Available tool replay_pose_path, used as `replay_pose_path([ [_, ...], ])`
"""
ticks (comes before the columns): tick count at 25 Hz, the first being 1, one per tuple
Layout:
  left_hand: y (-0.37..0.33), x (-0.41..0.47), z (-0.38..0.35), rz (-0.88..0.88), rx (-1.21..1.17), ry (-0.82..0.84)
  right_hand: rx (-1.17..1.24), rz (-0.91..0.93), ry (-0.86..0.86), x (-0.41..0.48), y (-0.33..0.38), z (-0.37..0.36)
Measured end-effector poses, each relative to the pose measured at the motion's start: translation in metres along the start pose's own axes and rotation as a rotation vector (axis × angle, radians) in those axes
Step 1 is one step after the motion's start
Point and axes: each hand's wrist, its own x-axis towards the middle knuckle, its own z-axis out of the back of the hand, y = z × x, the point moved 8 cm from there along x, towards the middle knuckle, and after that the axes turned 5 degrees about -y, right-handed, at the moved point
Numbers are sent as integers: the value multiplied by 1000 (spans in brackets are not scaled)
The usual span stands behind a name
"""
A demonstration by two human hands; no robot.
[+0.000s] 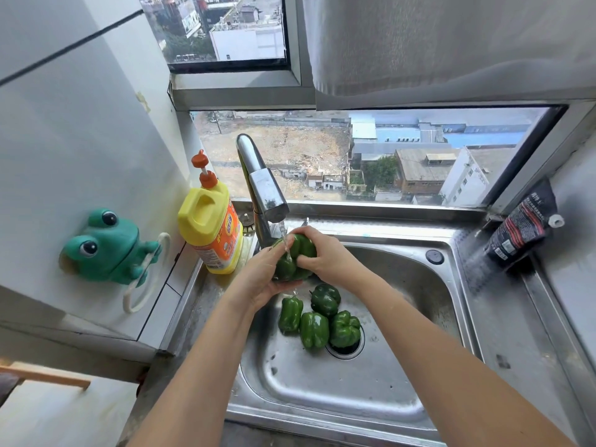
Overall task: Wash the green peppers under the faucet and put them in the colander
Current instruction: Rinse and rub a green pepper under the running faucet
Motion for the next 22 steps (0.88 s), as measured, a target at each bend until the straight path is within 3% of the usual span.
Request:
replay_pose_path([
  [8,4,6,-4,-51,58,-54,91,-87,75,5,-8,-3],
  [10,2,6,-3,1,-125,-106,125,6,-10,1,1,-7],
  [13,2,5,-10,70,-317,-85,64,192,-278,-10,18,-5],
  [16,7,1,-23,18,-230,-46,129,-46,-449,-3,8,7],
  [19,12,0,-21,18,-218,-29,488,-495,-209,13,-19,-6],
  [20,12,0,-19,29,-223,-28,625,-577,-122,13,-22,-10],
  [22,16,3,-12,52,-216,-64,782,-593,-109,13,-22,-15],
])
